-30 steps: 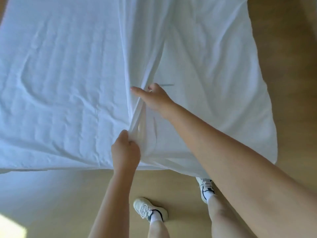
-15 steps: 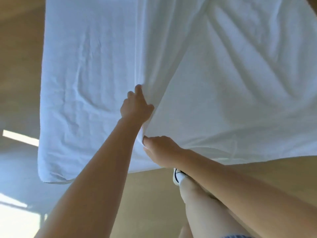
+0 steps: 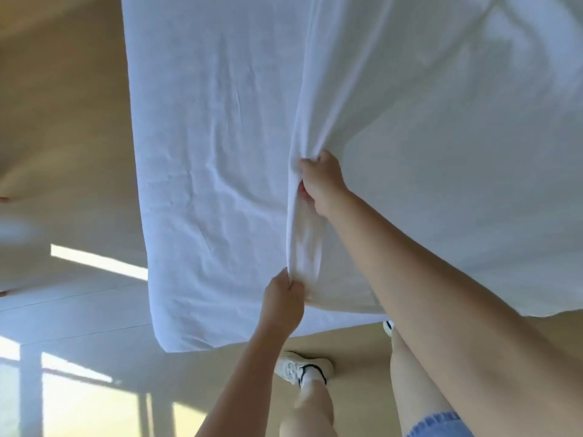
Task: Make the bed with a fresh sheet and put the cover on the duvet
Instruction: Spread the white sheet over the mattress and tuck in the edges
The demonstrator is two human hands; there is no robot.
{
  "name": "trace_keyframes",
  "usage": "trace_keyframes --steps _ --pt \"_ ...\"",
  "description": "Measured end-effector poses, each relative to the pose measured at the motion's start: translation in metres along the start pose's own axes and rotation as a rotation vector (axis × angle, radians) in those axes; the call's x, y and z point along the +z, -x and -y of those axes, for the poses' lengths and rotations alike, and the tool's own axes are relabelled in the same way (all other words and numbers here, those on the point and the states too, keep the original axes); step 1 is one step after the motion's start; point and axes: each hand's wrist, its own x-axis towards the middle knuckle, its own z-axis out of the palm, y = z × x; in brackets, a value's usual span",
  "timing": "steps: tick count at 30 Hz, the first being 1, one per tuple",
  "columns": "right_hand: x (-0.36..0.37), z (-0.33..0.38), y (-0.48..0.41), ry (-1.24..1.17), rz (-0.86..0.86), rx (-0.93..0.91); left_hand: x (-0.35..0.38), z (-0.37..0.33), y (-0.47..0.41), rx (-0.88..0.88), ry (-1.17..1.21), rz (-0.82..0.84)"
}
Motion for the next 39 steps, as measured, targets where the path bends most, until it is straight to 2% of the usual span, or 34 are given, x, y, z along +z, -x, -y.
trace_keyframes --steps 2,3,7,8,10,12,13,14,16,17,18,20,21,22,24,26,28,29,31,33,34,35,38,39 --pt "0.018 -0.022 0.012 0.254 -0.018 -0.153 -0.022 0.009 -0.012 0.011 0.005 0.083" --pt "0.025 -0.036 0.023 0.395 0.038 -0.243 -0.038 0.013 -0.02 0.014 0.061 0.088" --pt "0.07 -0.099 0.092 0.95 0.468 -0.506 -0.13 0.018 -0.052 0.08 0.535 -0.003" --pt "0.087 -0.118 0.113 1.083 0.553 -0.541 -0.145 0.016 -0.062 0.134 0.464 0.015" --pt "0.119 -0.15 0.146 1.204 0.654 -0.542 -0.157 0.008 -0.082 0.268 -0.015 0.049" --pt "0.145 -0.172 0.162 1.195 0.651 -0.484 -0.153 0.004 -0.098 0.42 -0.572 0.087" --pt "0.152 -0.179 0.164 1.178 0.636 -0.453 -0.151 0.008 -0.106 0.465 -0.765 0.111" --pt "0.156 -0.183 0.161 1.131 0.608 -0.418 -0.152 0.015 -0.116 0.489 -0.873 0.117" --pt "0.153 -0.186 0.144 0.96 0.497 -0.336 -0.164 0.035 -0.137 0.461 -0.876 0.106" --pt "0.147 -0.183 0.129 0.883 0.357 -0.302 -0.177 0.049 -0.148 0.438 -0.855 0.09" --pt "0.139 -0.178 0.106 0.799 0.13 -0.277 -0.193 0.063 -0.155 0.4 -0.831 0.067" --pt "0.118 -0.163 0.061 0.567 -0.43 -0.168 -0.232 0.089 -0.165 0.325 -0.801 0.042" --pt "0.112 -0.156 0.044 0.438 -0.581 -0.047 -0.251 0.102 -0.164 0.323 -0.788 0.052" --pt "0.112 -0.149 0.026 0.315 -0.624 0.052 -0.267 0.113 -0.164 0.356 -0.757 0.062" --pt "0.134 -0.135 -0.004 0.076 -0.544 0.156 -0.285 0.123 -0.163 0.42 -0.716 0.109" --pt "0.169 -0.126 -0.025 -0.113 -0.557 0.132 -0.288 0.126 -0.172 0.446 -0.743 0.206" --pt "0.204 -0.12 -0.028 -0.114 -0.565 0.1 -0.288 0.117 -0.186 0.436 -0.844 0.299" --pt "0.222 -0.119 -0.021 -0.049 -0.488 0.085 -0.289 0.108 -0.196 0.423 -0.837 0.294" --pt "0.271 -0.133 0.009 0.059 -0.182 0.055 -0.294 0.077 -0.218 0.454 -0.654 0.197" --pt "0.329 -0.159 0.054 0.139 0.151 0.125 -0.301 0.048 -0.234 0.612 -0.453 0.188" --pt "0.356 -0.172 0.075 0.194 0.251 0.175 -0.304 0.038 -0.239 0.714 -0.481 0.259" --pt "0.38 -0.184 0.092 0.255 0.279 0.191 -0.305 0.034 -0.242 0.834 -0.658 0.366" --pt "0.435 -0.205 0.118 0.295 0.145 0.183 -0.312 0.044 -0.268 1.232 -1.519 0.63" --pt "0.447 -0.207 0.12 0.302 0.119 0.173 -0.316 0.049 -0.279 1.29 -1.715 0.681"
